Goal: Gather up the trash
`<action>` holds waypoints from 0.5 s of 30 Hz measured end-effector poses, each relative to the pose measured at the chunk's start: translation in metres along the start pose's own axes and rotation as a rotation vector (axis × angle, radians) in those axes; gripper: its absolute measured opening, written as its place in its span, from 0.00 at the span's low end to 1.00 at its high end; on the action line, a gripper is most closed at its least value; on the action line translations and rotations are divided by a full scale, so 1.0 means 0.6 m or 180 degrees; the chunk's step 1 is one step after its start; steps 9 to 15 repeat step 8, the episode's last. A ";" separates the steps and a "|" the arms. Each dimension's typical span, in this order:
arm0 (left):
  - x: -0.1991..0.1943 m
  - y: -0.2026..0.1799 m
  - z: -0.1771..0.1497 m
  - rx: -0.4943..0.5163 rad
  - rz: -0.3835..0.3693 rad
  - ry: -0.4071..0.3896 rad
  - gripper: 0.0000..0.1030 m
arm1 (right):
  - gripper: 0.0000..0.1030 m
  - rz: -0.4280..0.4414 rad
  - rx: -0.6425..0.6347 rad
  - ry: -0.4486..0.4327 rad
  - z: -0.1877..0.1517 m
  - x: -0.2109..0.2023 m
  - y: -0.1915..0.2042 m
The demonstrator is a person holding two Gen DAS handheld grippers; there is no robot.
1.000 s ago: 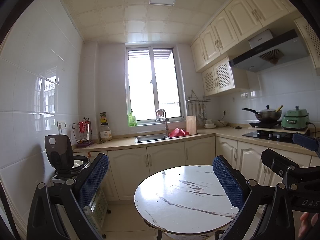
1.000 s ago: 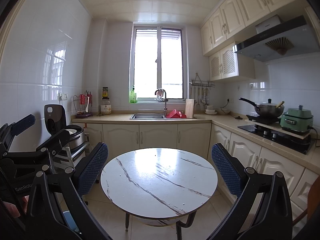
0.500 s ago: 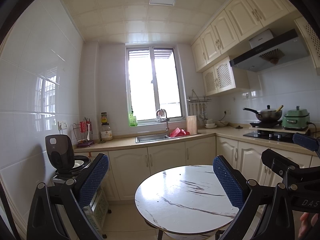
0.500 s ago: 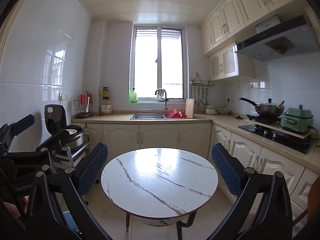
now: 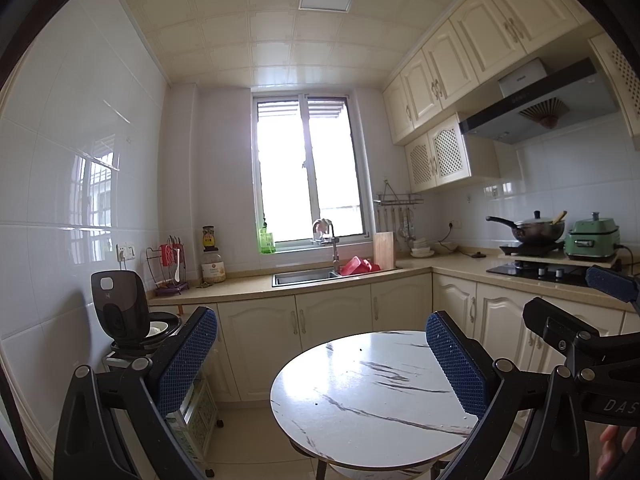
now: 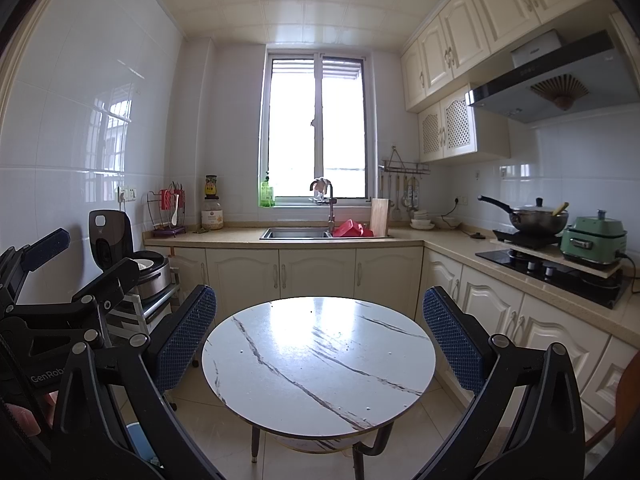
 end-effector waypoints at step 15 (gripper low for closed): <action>0.002 0.002 -0.003 -0.0002 -0.0002 -0.0001 0.99 | 1.00 0.0002 0.0000 -0.0008 0.000 0.000 0.000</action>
Point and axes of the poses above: each gripper's, at about its wrist camera, not at the fingertips, and x roughly the way its jaws point, y to its left, z to its top, the point moved 2 cm from there along x, roughly the way its jaws point, and after that the axes turned 10 degrees about x, right-handed, at the moved point
